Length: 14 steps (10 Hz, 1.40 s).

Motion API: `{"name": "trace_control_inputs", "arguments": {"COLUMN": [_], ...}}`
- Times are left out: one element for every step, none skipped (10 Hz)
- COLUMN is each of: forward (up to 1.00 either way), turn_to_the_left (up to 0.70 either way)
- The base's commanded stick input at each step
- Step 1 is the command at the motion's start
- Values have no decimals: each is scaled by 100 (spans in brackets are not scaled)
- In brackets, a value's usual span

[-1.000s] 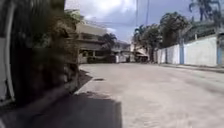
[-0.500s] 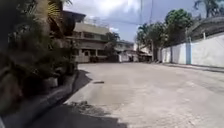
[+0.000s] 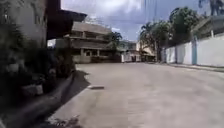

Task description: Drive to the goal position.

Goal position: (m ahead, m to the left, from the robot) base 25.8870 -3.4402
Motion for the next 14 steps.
{"name": "trace_control_inputs", "arguments": {"forward": [100, 100, 100, 100, 100, 100, 100, 100, 100, 100, 100, 100, 100, 100], "turn_to_the_left": [-38, -22, 0, 0, 0, 0, 0, 0, 0, 0, 0, -1, -14, -33]}}
